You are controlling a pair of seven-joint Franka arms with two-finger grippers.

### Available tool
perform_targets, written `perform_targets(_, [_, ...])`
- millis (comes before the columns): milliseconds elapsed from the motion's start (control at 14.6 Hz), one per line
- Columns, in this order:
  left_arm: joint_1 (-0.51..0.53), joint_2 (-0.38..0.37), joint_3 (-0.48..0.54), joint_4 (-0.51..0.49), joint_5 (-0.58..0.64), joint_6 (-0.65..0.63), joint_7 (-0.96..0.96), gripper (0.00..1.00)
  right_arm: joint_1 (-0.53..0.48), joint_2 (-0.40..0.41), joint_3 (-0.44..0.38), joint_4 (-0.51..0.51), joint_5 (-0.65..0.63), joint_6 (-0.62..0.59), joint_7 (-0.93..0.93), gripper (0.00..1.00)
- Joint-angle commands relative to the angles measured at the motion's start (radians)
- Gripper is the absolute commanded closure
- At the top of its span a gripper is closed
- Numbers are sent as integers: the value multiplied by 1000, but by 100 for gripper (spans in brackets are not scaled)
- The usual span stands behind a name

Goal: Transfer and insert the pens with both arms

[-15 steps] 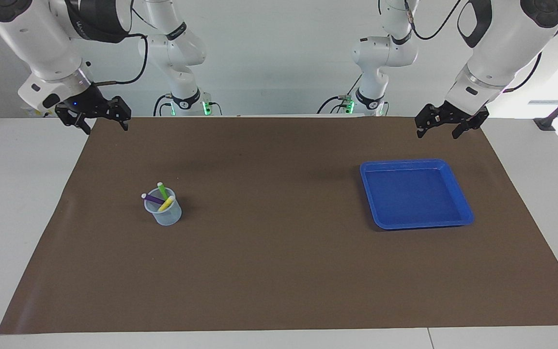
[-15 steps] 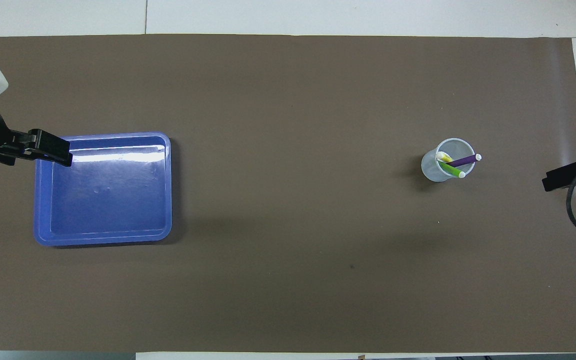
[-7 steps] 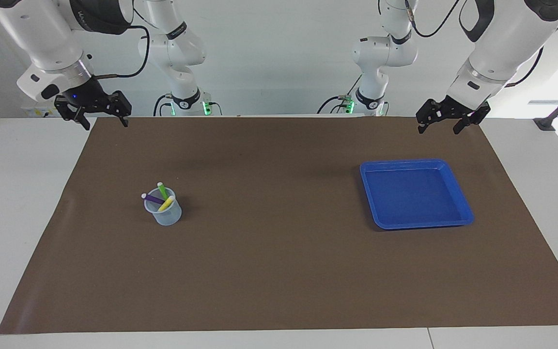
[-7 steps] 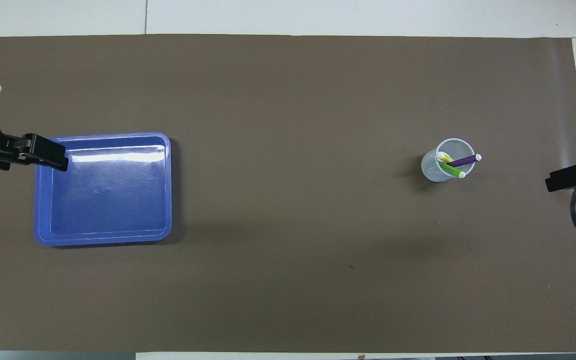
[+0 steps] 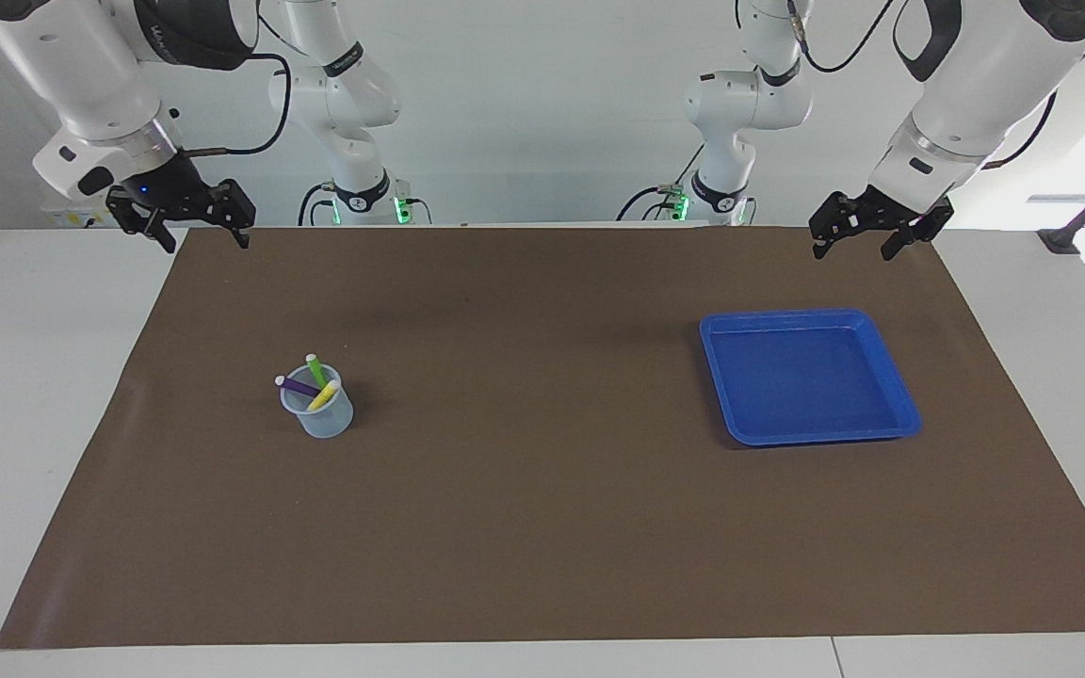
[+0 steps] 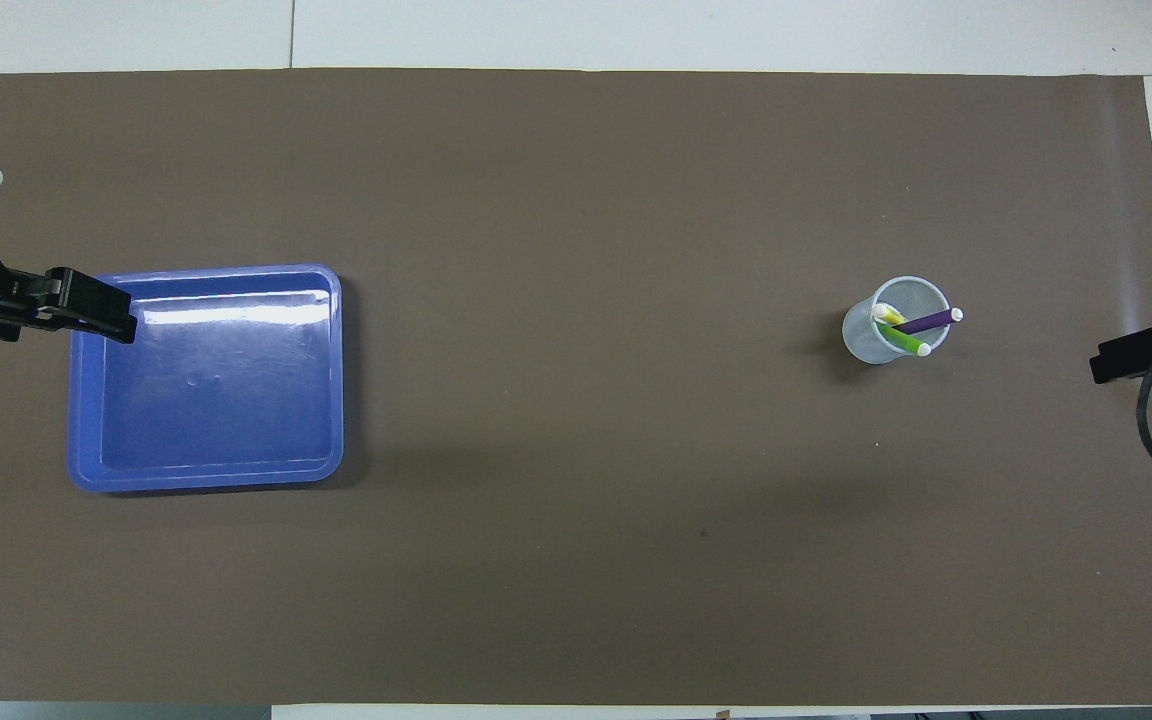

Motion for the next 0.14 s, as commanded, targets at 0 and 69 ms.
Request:
perform_targets(0, [12, -13, -12, -6, 6, -10, -9, 0, 4, -6, -6, -14, -6, 18, 17, 0])
perform_targets(69, [12, -13, -12, -6, 6, -10, -11, 0, 4, -6, -6, -14, -6, 18, 17, 0])
